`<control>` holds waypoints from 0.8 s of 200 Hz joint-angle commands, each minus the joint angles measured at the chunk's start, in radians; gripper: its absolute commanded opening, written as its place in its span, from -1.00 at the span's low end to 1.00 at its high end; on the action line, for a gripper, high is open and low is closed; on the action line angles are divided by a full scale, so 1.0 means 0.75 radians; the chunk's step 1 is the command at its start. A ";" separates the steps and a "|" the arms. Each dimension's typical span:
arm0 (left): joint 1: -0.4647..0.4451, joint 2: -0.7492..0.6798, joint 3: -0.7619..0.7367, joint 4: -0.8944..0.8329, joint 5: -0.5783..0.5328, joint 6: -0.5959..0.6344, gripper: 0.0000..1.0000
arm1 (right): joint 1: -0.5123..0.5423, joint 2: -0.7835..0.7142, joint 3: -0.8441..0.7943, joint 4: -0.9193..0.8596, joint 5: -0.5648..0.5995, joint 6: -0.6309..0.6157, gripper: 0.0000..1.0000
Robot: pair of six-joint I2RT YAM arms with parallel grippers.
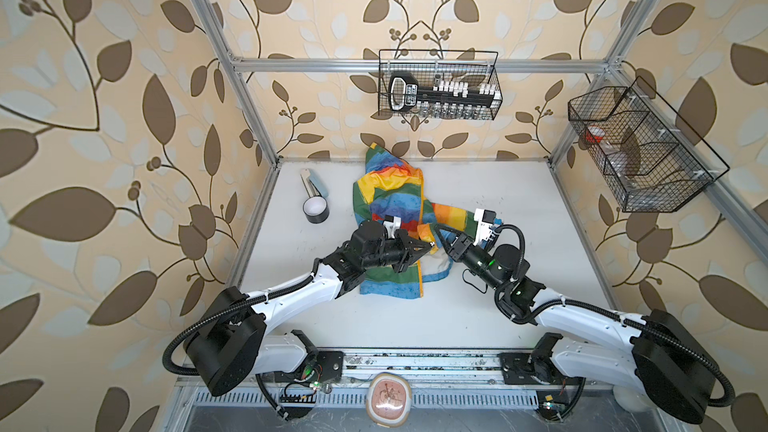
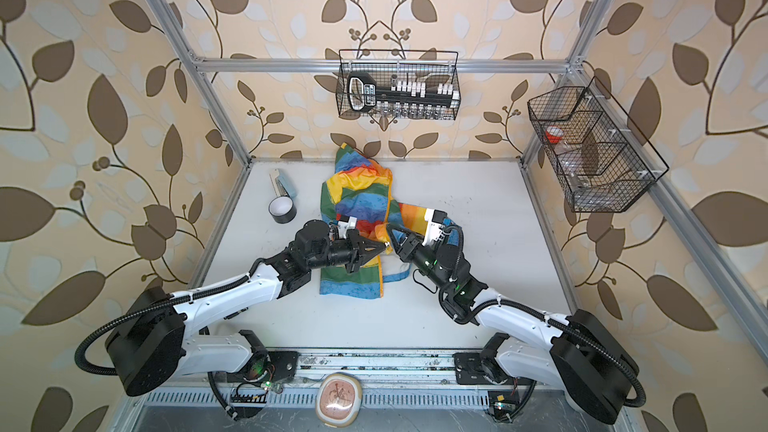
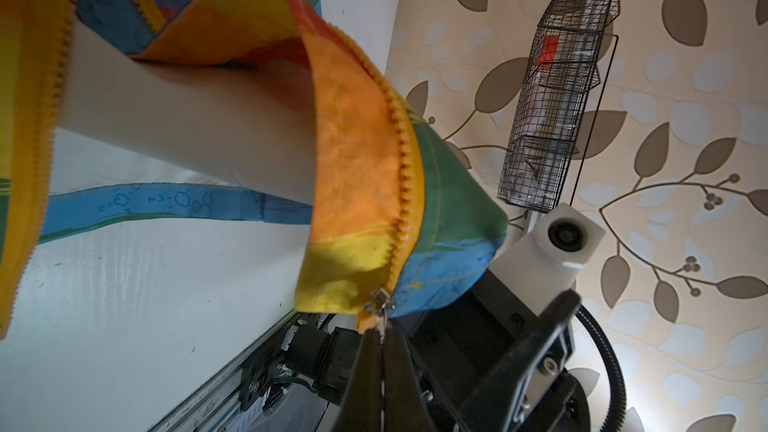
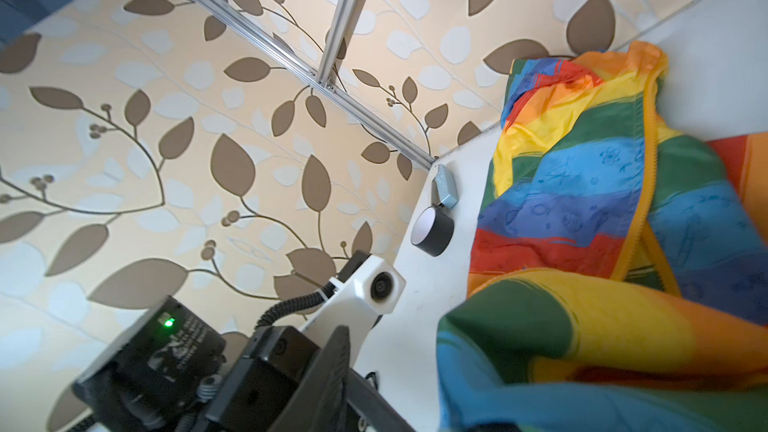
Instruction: Zip up the jacket
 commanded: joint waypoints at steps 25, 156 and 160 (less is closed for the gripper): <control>0.010 -0.036 0.055 -0.061 0.024 0.038 -1.00 | -0.002 -0.048 -0.043 0.064 -0.016 0.049 -0.13; 0.020 -0.076 0.096 -0.133 0.032 0.078 -1.00 | -0.013 -0.027 -0.074 -0.104 -0.202 0.304 0.16; 0.019 -0.077 0.095 -0.133 0.032 0.078 -1.00 | -0.011 -0.023 -0.077 -0.100 -0.207 0.309 0.16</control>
